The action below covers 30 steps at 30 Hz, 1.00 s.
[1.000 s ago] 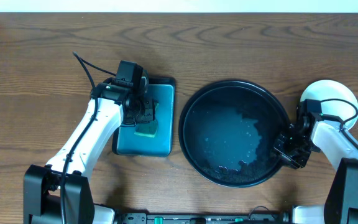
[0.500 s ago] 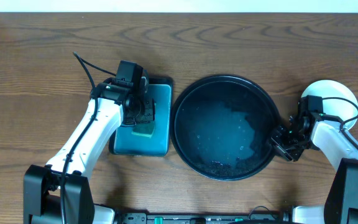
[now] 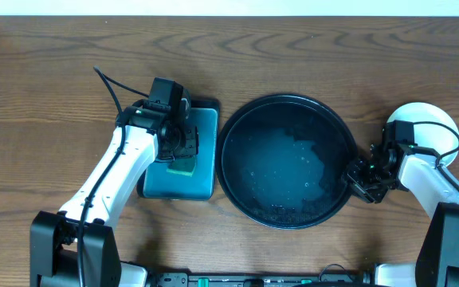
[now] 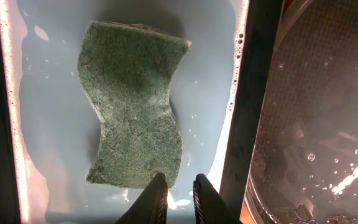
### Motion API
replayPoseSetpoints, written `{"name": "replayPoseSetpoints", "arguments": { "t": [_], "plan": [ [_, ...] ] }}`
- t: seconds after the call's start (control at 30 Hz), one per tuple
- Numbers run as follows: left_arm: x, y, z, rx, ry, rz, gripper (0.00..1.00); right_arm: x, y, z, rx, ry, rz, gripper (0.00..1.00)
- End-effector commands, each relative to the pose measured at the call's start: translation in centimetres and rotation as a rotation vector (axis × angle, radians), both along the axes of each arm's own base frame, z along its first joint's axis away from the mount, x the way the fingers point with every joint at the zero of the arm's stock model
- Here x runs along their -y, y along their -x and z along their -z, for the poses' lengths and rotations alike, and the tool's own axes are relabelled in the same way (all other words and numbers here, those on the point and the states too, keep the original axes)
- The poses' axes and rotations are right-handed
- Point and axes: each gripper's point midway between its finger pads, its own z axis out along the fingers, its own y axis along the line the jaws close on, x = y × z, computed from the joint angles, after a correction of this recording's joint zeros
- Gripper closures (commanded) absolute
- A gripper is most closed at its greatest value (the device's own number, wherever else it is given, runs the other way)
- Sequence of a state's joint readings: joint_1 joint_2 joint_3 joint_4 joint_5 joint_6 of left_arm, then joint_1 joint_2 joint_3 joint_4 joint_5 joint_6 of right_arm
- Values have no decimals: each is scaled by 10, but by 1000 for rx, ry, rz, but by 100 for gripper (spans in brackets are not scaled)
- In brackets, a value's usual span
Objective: Clean dirty plates on tray and stack at the side
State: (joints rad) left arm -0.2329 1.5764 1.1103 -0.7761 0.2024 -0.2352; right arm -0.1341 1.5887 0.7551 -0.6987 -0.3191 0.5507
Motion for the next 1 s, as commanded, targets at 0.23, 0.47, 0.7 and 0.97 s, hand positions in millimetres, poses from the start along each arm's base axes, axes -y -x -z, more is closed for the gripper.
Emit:
{"name": "replayPoseSetpoints", "arguments": {
  "t": [0.23, 0.47, 0.7, 0.97],
  "plan": [
    [-2, -2, -5, 8, -29, 37, 83, 45, -48, -51, 176, 228, -226, 48],
    [-24, -15, -44, 33, -113, -18, 30, 35, -87, -110, 329, 284, -429, 39],
    [-47, 15, -55, -61, -119, -114, 26, 22, -76, -141, 346, 289, -489, 16],
    [-55, 51, -92, 129, -83, -132, 25, 21, -54, -206, 538, 385, -466, 1]
  ]
}}
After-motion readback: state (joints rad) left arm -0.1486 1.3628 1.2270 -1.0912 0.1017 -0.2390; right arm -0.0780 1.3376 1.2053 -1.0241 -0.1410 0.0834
